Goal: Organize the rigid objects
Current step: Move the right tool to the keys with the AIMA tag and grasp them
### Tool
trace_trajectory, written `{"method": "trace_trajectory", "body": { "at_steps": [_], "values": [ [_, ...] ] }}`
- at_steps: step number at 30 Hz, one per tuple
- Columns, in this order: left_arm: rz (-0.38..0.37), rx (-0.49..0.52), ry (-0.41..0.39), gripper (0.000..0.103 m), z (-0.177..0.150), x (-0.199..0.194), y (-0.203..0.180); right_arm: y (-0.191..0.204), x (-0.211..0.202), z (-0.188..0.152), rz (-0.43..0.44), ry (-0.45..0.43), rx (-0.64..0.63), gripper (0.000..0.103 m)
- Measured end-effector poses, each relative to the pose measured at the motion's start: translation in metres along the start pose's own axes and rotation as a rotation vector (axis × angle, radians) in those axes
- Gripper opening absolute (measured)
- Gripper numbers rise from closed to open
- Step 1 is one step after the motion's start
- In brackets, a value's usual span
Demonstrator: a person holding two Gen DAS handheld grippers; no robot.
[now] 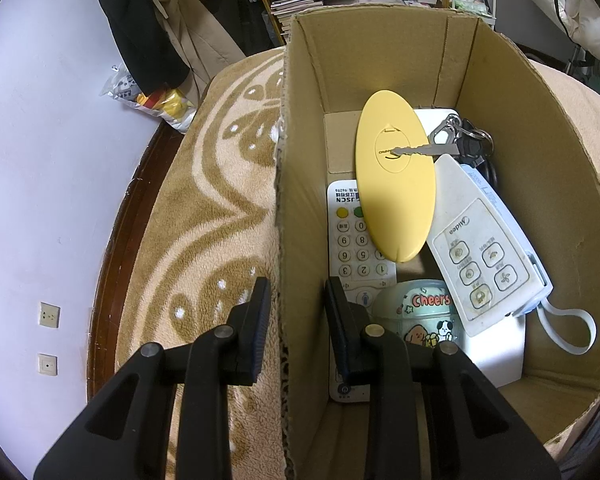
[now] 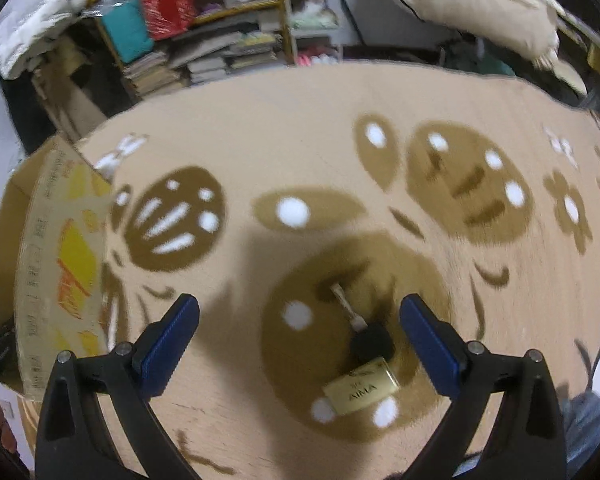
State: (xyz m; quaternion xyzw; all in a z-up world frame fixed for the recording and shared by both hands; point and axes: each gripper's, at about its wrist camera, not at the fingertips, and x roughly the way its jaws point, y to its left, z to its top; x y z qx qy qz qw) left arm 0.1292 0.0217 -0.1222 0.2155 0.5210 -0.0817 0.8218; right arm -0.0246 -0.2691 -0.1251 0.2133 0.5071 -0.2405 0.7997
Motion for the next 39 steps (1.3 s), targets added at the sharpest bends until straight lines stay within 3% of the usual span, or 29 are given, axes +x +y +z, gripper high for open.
{"method": "trace_trajectory", "body": {
  "at_steps": [5, 8, 12, 14, 16, 18, 19, 29, 39],
  "values": [
    [0.0, 0.0, 0.0, 0.027, 0.0, 0.0, 0.0, -0.014, 0.023, -0.011, -0.054, 0.11, 0.073, 0.083],
    [-0.003, -0.001, 0.0, 0.027, -0.001, 0.0, 0.001, -0.022, 0.027, -0.014, -0.104, 0.134, 0.1, 0.083],
    [-0.001, 0.001, 0.0, 0.027, -0.001, 0.0, 0.001, -0.033, 0.036, -0.019, -0.103, 0.176, 0.149, 0.081],
    [-0.001, 0.001, 0.0, 0.027, -0.001, -0.001, 0.001, -0.036, 0.042, -0.023, -0.07, 0.211, 0.175, 0.064],
    [-0.003, 0.0, 0.001, 0.027, -0.001, -0.001, 0.001, -0.037, 0.044, -0.023, -0.074, 0.21, 0.173, 0.06],
    [-0.001, 0.0, 0.0, 0.027, -0.001, 0.0, 0.001, -0.034, 0.044, -0.024, -0.093, 0.206, 0.15, 0.046],
    [-0.001, 0.001, 0.0, 0.027, -0.001, 0.0, 0.001, -0.034, 0.044, -0.023, -0.104, 0.2, 0.142, 0.032],
    [0.0, 0.002, 0.0, 0.027, -0.001, 0.0, 0.001, -0.024, 0.023, -0.018, -0.072, 0.128, 0.124, 0.03],
    [-0.002, 0.0, 0.001, 0.027, -0.002, -0.002, 0.003, 0.005, -0.003, -0.006, 0.126, 0.037, 0.1, 0.03]
  ]
}}
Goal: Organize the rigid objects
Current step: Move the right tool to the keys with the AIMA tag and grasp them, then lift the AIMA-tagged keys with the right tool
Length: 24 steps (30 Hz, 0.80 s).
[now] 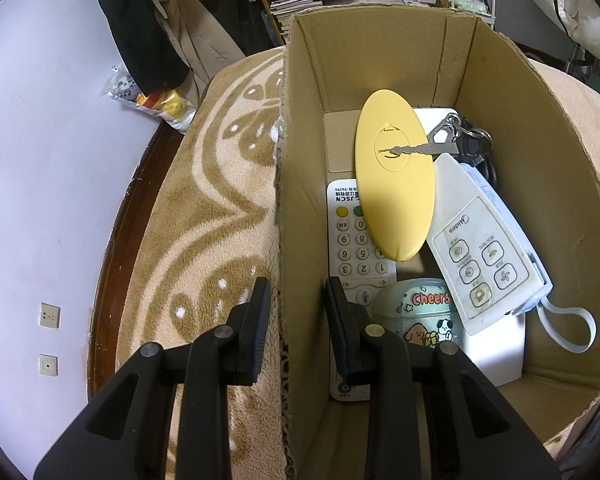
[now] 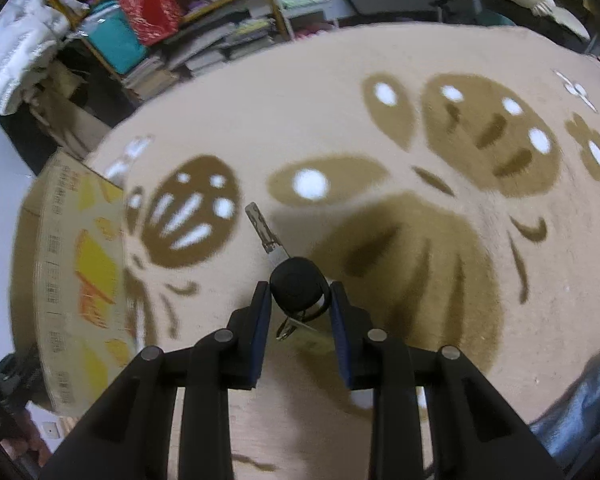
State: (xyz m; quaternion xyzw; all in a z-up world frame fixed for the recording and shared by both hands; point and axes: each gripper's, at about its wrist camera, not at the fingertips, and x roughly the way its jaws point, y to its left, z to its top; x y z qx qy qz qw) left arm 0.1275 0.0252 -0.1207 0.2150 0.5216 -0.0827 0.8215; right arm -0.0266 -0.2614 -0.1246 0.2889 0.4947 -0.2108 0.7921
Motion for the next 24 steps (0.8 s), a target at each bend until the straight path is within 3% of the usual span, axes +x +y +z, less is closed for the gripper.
{"method": "trace_trajectory", "body": {
  "at_steps": [1, 3, 6, 17, 19, 20, 22, 24],
  "values": [
    [0.001, 0.001, 0.0, 0.027, 0.0, 0.0, 0.0, 0.003, -0.003, 0.001, 0.005, -0.012, -0.01, 0.029],
    [0.002, 0.001, 0.0, 0.027, 0.0, 0.0, 0.0, 0.014, -0.011, 0.003, 0.013, -0.044, -0.035, 0.012],
    [0.003, 0.003, 0.0, 0.027, 0.0, 0.0, 0.001, 0.027, -0.012, 0.005, 0.036, -0.067, -0.059, 0.001],
    [0.003, 0.004, 0.0, 0.027, 0.001, 0.0, 0.001, 0.029, 0.0, 0.006, 0.016, -0.068, -0.097, 0.002],
    [0.004, 0.004, 0.0, 0.027, 0.001, 0.0, 0.001, 0.024, 0.007, 0.009, -0.013, -0.063, -0.075, 0.01],
    [0.004, 0.005, 0.0, 0.027, 0.001, -0.001, 0.001, 0.022, 0.009, 0.01, -0.013, -0.057, -0.068, 0.026],
    [0.004, 0.004, 0.0, 0.027, 0.001, -0.001, 0.002, 0.017, 0.019, 0.012, -0.008, -0.035, -0.046, 0.048],
    [0.003, 0.004, 0.0, 0.027, 0.001, 0.0, 0.001, 0.013, 0.025, 0.013, -0.016, -0.032, -0.033, 0.05]
  ]
}}
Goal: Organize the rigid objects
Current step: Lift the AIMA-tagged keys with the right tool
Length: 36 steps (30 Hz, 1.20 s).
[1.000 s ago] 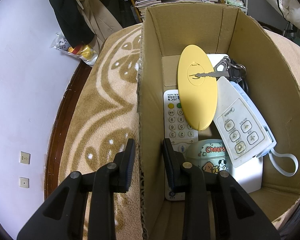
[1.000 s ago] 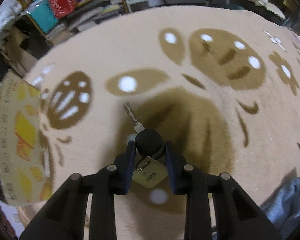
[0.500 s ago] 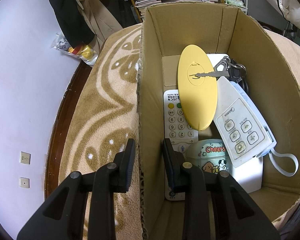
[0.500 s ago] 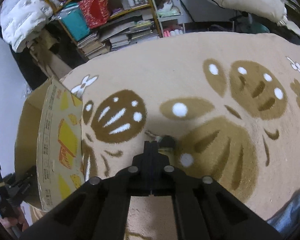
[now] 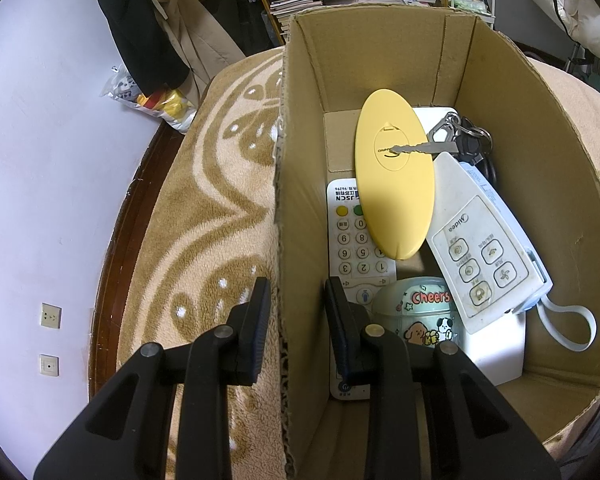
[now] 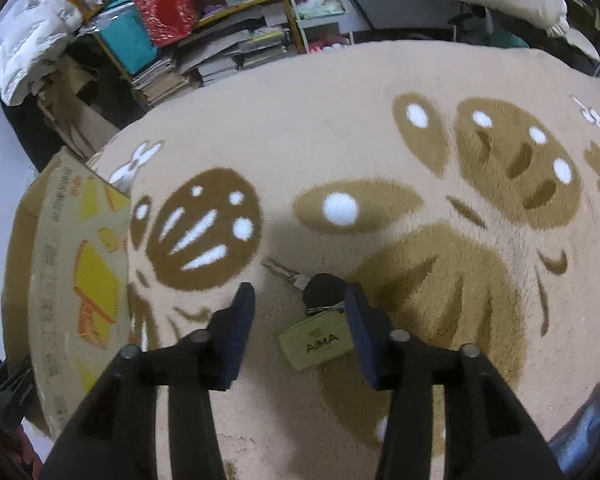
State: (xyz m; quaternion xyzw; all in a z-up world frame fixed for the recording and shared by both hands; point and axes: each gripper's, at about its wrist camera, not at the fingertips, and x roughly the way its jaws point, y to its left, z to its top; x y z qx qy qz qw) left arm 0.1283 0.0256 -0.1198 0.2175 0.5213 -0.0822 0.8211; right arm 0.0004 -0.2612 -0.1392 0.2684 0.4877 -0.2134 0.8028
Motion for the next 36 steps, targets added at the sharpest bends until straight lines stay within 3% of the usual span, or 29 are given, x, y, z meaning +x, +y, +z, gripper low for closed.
{"method": "trace_trajectory", "body": {
  "at_steps": [8, 14, 23, 30, 31, 32, 33, 36],
  "values": [
    [0.0, -0.001, 0.001, 0.027, 0.0, 0.0, 0.0, -0.007, 0.038, 0.002, -0.035, 0.045, 0.002, 0.049],
    [0.005, 0.002, 0.002, 0.027, 0.0, 0.001, -0.001, -0.003, 0.036, 0.0, -0.065, 0.023, -0.023, 0.045],
    [0.005, 0.002, 0.002, 0.027, 0.0, 0.001, -0.002, -0.006, 0.018, -0.004, -0.014, -0.059, 0.023, 0.045],
    [0.005, 0.002, 0.002, 0.027, 0.0, 0.0, -0.002, 0.031, -0.016, 0.007, 0.039, -0.173, -0.091, 0.045],
    [0.005, 0.003, 0.001, 0.027, 0.0, 0.0, -0.002, 0.038, -0.022, 0.008, 0.033, -0.2, -0.115, 0.043],
    [0.005, 0.003, 0.002, 0.027, 0.0, 0.0, -0.001, 0.045, -0.028, 0.009, 0.041, -0.228, -0.13, 0.006],
    [0.005, 0.002, 0.002, 0.027, 0.0, 0.0, -0.002, 0.052, -0.035, 0.012, 0.075, -0.239, -0.137, 0.01],
    [0.003, 0.002, 0.002, 0.027, 0.0, 0.001, -0.002, 0.071, -0.054, 0.015, 0.097, -0.295, -0.169, 0.007]
  ]
}}
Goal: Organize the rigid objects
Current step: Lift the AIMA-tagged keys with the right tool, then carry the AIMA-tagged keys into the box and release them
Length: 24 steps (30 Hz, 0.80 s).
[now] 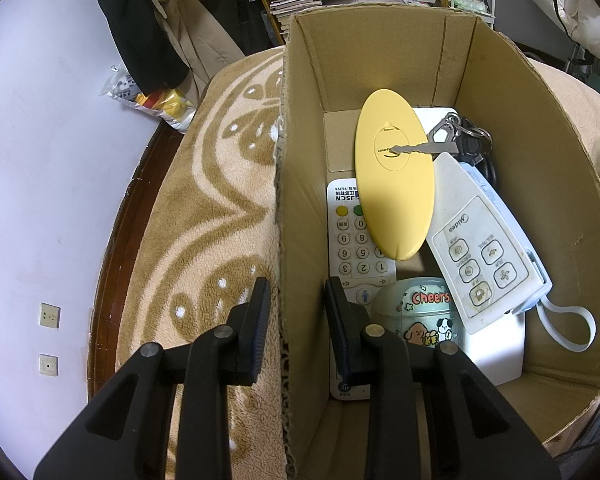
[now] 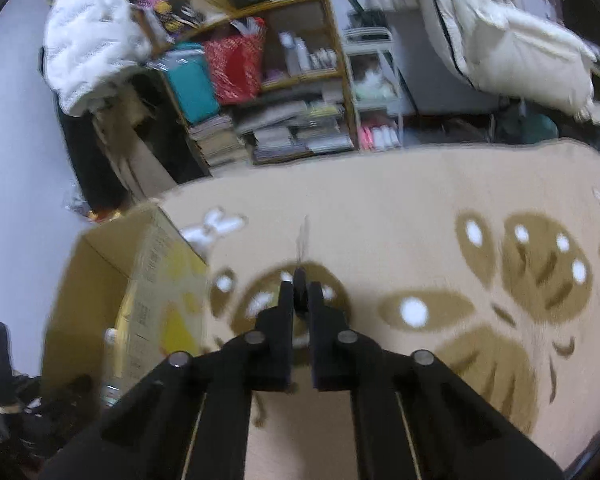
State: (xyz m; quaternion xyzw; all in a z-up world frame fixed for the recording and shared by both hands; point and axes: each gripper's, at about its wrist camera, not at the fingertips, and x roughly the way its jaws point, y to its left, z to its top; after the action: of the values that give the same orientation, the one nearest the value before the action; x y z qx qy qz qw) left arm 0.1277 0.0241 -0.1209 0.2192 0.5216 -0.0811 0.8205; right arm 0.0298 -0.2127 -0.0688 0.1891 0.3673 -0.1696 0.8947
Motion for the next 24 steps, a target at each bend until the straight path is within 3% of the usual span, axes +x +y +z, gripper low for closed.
{"method": "trace_trajectory", "body": {
  "at_steps": [9, 16, 24],
  "values": [
    [-0.001, -0.001, 0.0, 0.027, 0.0, 0.0, 0.0, 0.018, 0.009, 0.002, 0.065, 0.034, 0.0, 0.007],
    [0.001, 0.0, 0.0, 0.027, 0.0, 0.0, 0.0, 0.04, -0.013, 0.018, 0.115, -0.032, -0.069, 0.007],
    [0.001, 0.0, 0.001, 0.027, -0.001, 0.001, -0.001, 0.096, -0.044, 0.031, 0.234, -0.106, -0.198, 0.007]
  ]
}}
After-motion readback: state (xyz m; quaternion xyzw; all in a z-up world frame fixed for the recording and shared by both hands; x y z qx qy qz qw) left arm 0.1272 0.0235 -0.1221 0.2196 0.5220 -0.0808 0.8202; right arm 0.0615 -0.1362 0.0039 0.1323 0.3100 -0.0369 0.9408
